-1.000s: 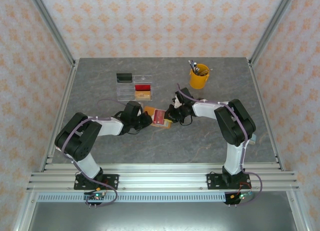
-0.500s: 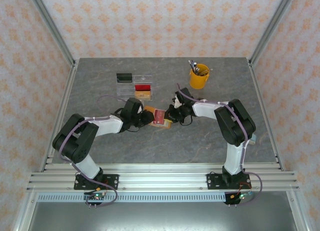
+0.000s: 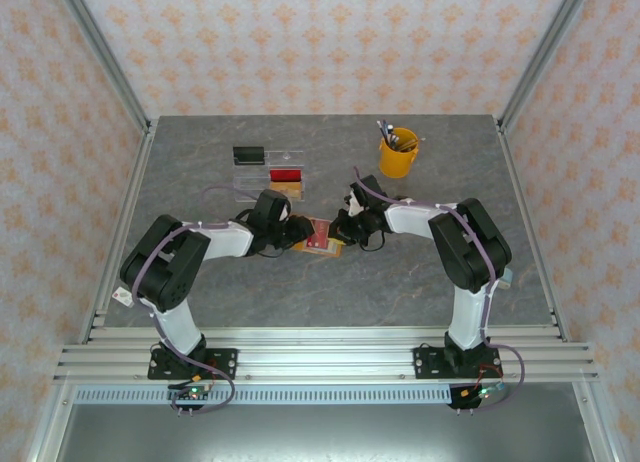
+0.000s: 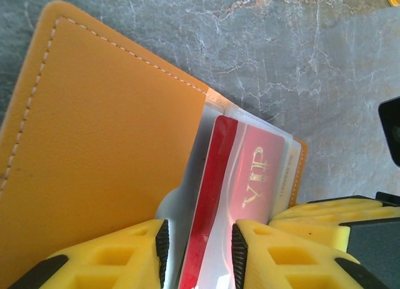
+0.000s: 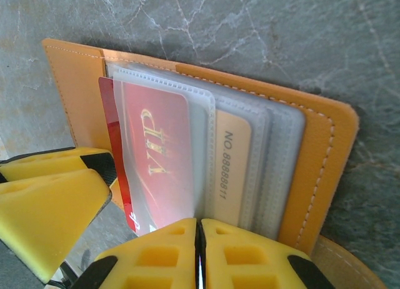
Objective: Take the credit cards out of the card holder
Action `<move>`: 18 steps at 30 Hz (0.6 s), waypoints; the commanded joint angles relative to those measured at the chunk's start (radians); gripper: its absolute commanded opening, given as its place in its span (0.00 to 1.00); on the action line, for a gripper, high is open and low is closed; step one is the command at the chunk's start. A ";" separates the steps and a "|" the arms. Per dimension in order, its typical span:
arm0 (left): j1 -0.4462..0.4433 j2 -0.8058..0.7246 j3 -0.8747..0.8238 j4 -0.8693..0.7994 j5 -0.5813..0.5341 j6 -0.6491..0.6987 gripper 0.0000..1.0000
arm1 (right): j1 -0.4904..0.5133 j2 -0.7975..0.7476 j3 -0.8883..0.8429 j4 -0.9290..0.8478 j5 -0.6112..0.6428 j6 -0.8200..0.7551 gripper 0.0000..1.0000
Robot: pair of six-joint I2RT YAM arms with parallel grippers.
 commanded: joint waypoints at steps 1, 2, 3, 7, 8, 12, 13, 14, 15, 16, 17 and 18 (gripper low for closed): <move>0.012 0.036 0.019 0.023 0.049 -0.005 0.34 | 0.011 0.048 -0.039 -0.126 0.081 -0.021 0.11; 0.014 0.045 0.016 0.037 0.064 -0.012 0.34 | 0.011 0.049 -0.039 -0.124 0.079 -0.020 0.11; 0.017 0.054 0.014 0.054 0.080 -0.020 0.33 | 0.011 0.051 -0.039 -0.123 0.076 -0.021 0.11; 0.024 0.085 0.000 0.108 0.122 -0.050 0.31 | 0.011 0.061 -0.039 -0.122 0.066 -0.022 0.11; 0.025 0.090 -0.004 0.125 0.127 -0.057 0.31 | 0.012 0.062 -0.038 -0.122 0.066 -0.022 0.11; 0.027 0.105 0.001 0.139 0.157 -0.059 0.30 | 0.011 0.070 -0.036 -0.126 0.061 -0.027 0.11; 0.027 0.105 0.002 0.139 0.160 -0.055 0.29 | 0.012 0.073 -0.035 -0.128 0.062 -0.028 0.11; 0.027 0.105 0.004 0.133 0.165 -0.049 0.28 | 0.011 0.075 -0.033 -0.128 0.061 -0.027 0.11; 0.027 0.105 0.009 0.125 0.167 -0.041 0.28 | 0.011 0.078 -0.032 -0.129 0.061 -0.028 0.11; 0.027 0.106 0.011 0.120 0.171 -0.037 0.28 | 0.011 0.081 -0.032 -0.131 0.061 -0.028 0.11; 0.027 0.107 0.015 0.114 0.178 -0.031 0.27 | 0.011 0.082 -0.031 -0.131 0.061 -0.028 0.11; 0.027 0.108 0.019 0.108 0.186 -0.025 0.27 | 0.012 0.087 -0.030 -0.132 0.061 -0.028 0.11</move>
